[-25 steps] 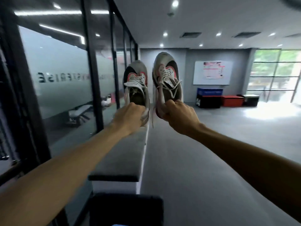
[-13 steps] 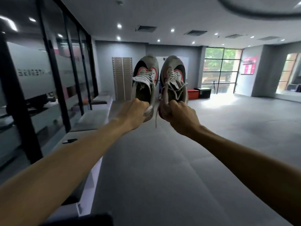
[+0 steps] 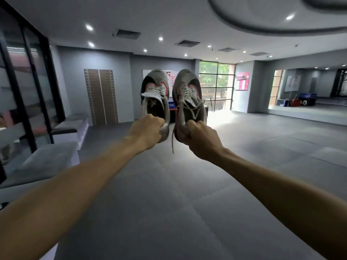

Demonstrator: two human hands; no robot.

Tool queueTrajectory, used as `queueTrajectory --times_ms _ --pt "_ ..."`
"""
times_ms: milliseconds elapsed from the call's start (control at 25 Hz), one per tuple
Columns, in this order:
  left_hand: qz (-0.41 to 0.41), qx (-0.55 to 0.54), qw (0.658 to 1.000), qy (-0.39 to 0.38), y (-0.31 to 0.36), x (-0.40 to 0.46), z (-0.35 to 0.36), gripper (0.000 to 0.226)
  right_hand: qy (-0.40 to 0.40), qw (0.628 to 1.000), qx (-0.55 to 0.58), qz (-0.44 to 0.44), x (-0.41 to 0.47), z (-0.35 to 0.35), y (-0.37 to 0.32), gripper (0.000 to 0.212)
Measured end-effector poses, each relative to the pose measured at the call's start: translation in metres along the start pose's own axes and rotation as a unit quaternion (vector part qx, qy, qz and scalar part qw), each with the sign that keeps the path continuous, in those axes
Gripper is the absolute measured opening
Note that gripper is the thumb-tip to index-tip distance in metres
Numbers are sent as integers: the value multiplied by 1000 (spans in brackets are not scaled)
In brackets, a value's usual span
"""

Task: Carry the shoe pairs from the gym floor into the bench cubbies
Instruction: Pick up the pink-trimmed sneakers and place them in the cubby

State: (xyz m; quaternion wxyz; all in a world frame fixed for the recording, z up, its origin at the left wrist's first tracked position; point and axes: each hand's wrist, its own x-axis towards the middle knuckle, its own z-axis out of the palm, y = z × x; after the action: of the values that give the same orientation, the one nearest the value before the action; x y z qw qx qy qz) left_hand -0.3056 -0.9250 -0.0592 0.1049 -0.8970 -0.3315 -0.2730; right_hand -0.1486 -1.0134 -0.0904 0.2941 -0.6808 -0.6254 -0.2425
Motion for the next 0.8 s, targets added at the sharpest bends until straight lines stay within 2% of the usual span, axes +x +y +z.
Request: queueTrajectory --times_ms 160,320,520,800 --pt "-4 -18 1000 -3 -24 69 57 14 0 1000 7 1 63 57 52 22" --pt "-32 1 999 -3 -58 138 115 7 4 1000 28 -12 138 123 104 19" --pt "-94 32 995 17 -109 225 163 21 -13 995 61 -74 239 196 148 17" --pt "-190 95 977 11 -195 282 189 17 -45 979 139 -140 349 289 133 22"
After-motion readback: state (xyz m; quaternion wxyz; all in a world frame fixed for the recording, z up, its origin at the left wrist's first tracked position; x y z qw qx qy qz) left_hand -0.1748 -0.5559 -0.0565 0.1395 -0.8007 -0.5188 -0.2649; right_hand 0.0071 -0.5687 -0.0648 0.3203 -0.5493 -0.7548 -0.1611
